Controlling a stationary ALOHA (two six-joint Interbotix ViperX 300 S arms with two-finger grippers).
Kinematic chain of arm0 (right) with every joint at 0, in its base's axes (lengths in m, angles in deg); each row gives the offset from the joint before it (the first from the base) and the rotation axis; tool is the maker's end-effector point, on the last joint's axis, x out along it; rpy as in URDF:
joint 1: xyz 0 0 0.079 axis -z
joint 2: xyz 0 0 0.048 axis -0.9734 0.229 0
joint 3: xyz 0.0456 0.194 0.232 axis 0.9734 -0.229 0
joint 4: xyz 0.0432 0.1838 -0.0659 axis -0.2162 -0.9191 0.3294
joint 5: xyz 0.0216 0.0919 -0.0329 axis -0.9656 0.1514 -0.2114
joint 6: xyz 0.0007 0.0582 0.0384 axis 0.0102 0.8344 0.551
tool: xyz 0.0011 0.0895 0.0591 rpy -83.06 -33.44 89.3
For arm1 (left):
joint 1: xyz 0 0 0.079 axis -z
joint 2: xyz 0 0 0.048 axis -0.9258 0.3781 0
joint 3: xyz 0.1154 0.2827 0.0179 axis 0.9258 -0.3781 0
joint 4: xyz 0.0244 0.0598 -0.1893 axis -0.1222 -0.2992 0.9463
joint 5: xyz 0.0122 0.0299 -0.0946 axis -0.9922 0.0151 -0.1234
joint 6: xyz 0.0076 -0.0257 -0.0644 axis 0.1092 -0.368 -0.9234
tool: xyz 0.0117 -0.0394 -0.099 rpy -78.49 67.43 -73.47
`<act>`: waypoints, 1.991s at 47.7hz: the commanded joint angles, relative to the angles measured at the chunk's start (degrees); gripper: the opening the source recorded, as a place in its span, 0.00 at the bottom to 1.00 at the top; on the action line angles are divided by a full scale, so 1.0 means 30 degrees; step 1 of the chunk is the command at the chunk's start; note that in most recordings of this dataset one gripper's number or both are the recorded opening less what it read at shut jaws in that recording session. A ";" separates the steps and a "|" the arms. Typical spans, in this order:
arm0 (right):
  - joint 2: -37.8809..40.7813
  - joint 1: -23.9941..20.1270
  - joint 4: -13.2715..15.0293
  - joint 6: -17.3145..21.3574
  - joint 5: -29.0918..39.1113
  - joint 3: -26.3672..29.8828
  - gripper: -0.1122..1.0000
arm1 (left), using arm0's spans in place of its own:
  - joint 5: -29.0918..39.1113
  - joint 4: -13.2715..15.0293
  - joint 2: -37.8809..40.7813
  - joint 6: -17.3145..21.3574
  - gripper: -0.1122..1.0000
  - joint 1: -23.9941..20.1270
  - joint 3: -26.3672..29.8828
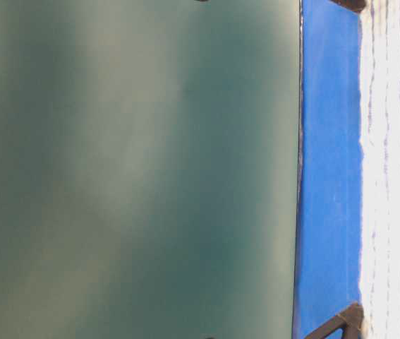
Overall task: Fold the blue towel.
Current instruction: 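Move both grippers to the far corners of the white striped towel, then grasp the far corners and fold them toward the near edge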
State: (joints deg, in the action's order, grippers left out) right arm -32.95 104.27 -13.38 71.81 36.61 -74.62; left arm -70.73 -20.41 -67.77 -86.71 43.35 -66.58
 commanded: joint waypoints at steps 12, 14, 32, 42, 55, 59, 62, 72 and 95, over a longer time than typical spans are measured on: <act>-0.1494 0.0000 -0.0029 0.0029 -0.0059 0.0439 0.12 | 0.1436 -0.0117 -0.2197 0.0176 0.10 0.0381 0.0264; -0.1875 -0.0029 -0.0029 0.0029 0.0000 0.0410 0.12 | 0.1758 -0.0117 -0.2666 0.0176 0.10 0.0381 0.0264; -0.3896 -0.0029 -0.0029 0.0059 0.1318 0.0059 0.12 | 0.3633 -0.0117 -0.5420 0.0176 0.10 0.0732 0.0000; -0.3926 -0.0146 -0.0059 0.0059 0.1348 0.0059 0.12 | 0.3809 -0.0146 -0.5479 0.0146 0.10 0.1260 0.0059; -0.4629 -0.1611 -0.0059 0.0645 0.2402 -0.0146 0.12 | 0.4336 -0.0117 -0.6064 -0.0117 0.10 0.2549 0.0000; -0.5303 -0.2490 -0.0059 0.1143 0.3047 -0.0322 0.12 | 0.4893 -0.0117 -0.6445 -0.0205 0.10 0.3369 -0.0088; -0.5947 -0.3193 -0.0059 0.1494 0.3604 -0.0439 0.12 | 0.5215 -0.0117 -0.6738 -0.0264 0.10 0.4043 -0.0088; -0.8350 -0.5977 -0.0059 0.2959 0.5303 -0.0850 0.12 | 0.6094 -0.0117 -0.7939 -0.0322 0.10 0.6738 -0.0088; -0.9287 -1.1133 -0.0059 0.5566 0.6680 -0.0850 0.12 | 0.7559 -0.0117 -0.9023 -0.3252 0.10 1.1367 -0.0146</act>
State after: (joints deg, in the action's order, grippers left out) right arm -61.07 72.19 -13.38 87.98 56.56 -77.96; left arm -47.88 -20.68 -94.57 -96.12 75.69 -67.64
